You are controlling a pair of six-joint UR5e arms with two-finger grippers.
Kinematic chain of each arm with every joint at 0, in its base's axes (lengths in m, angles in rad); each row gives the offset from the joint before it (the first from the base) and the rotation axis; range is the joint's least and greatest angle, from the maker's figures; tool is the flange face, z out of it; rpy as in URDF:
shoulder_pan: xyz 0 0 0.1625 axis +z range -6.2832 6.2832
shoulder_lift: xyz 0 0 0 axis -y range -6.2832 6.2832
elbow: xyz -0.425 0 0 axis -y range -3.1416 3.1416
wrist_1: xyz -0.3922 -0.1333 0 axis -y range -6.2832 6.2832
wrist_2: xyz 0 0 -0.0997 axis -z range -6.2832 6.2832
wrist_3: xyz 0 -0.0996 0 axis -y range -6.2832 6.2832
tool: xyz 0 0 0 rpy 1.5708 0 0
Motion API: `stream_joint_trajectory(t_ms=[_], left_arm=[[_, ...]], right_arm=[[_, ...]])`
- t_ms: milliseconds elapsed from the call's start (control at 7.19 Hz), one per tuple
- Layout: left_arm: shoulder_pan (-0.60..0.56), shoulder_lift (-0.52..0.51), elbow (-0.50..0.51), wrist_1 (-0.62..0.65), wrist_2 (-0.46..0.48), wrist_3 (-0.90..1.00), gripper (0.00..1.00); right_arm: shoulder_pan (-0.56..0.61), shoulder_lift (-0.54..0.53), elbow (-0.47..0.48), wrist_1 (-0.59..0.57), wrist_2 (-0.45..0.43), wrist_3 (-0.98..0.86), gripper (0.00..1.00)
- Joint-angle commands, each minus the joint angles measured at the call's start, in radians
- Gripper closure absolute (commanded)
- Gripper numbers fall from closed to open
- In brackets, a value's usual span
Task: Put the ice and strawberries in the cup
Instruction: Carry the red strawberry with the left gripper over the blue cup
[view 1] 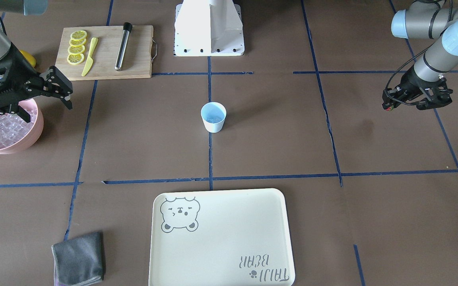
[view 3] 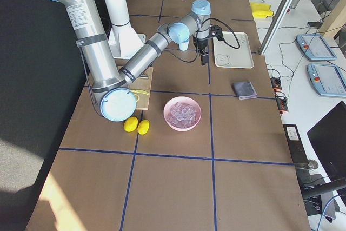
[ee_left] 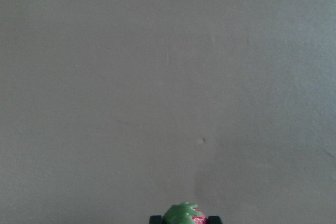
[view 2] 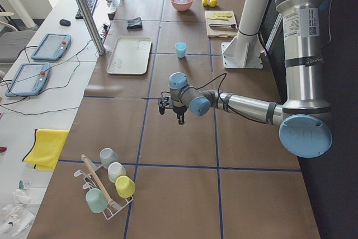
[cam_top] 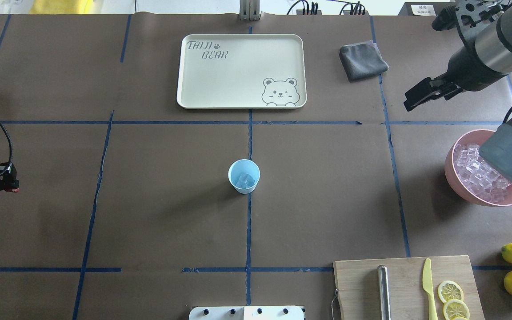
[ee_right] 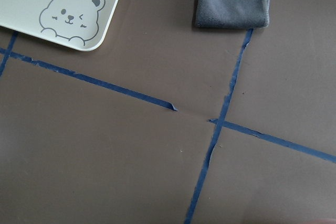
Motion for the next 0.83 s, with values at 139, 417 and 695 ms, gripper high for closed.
stream_joint_trajectory(t_ms=[139,417,695], left_arm=[[-0.014,-0.199,-0.212,0.383,-0.021,-0.089,1.0],[0.1,-0.387,-0.19,0.395,-0.01,-0.323,1.0],[0.22,-0.63,-0.051,0.387,0.048,-0.534,1.0]], right_arm=[[0.142,-0.129,-0.01,-0.001,0.01,-0.246,0.0],[0.236,-0.188,-0.048,-0.003,0.01,-0.405,0.0],[0.305,-0.232,-0.079,-0.001,0.011,-0.505,0.0]])
